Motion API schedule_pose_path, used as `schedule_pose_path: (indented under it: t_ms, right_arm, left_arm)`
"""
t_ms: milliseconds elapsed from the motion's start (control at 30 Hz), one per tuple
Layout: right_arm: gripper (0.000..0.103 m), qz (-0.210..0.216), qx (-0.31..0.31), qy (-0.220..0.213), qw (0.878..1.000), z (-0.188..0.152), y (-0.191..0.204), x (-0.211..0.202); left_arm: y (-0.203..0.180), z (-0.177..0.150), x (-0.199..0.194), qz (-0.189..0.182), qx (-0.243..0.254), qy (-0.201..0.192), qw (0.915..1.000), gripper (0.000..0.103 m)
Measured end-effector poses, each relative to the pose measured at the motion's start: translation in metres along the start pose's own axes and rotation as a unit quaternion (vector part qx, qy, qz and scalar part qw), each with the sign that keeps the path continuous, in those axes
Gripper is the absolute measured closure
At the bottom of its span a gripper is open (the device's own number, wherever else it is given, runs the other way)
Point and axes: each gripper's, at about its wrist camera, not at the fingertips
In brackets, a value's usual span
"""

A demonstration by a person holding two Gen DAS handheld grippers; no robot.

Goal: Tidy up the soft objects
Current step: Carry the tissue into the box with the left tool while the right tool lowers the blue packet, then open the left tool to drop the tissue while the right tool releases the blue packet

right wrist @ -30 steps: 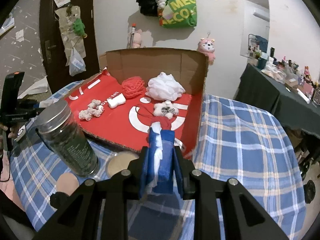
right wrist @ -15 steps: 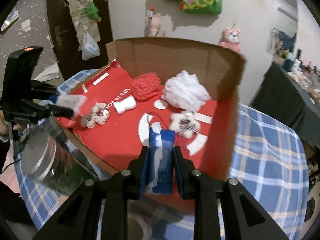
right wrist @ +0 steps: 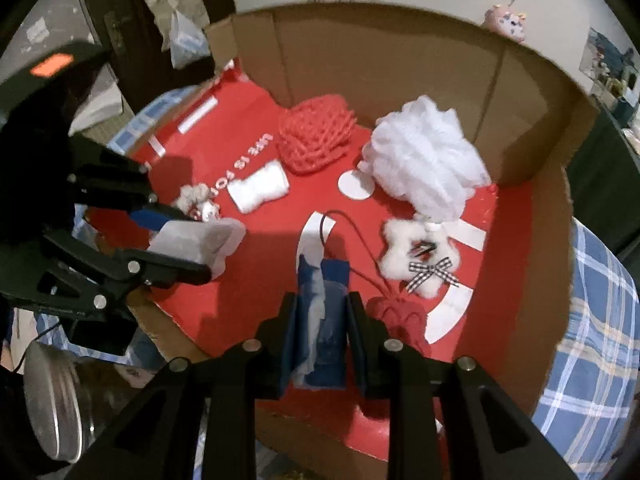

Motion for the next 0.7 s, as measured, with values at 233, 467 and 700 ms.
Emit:
schedule_pose_path:
  t_ms: [233, 467, 700]
  right_arm:
    - [0.077, -0.009, -0.015, 0.043, 0.999, 0.009, 0.002, 0.018]
    - [0.076, -0.006, -0.014, 0.06, 0.998, 0.013, 0.0, 0.024]
    - [0.075, 0.0, -0.011, 0.075, 0.997, 0.021, -0.001, 0.032]
  left_arm:
    - [0.001, 0.006, 0.008, 0.004, 0.004, 0.018, 0.9998, 0.079]
    - [-0.001, 0.009, 0.014, 0.015, 0.011, 0.023, 0.9996, 0.079]
    - [-0.002, 0.012, 0.019, 0.021, 0.009, 0.027, 0.9994, 0.078]
Point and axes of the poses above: each gripper's, at about its wrist camera, not at the fingertips, and x roughly the way its jaws point, y to its left, z to its top, and after that the axes turned 10 degrees about y, right-handed
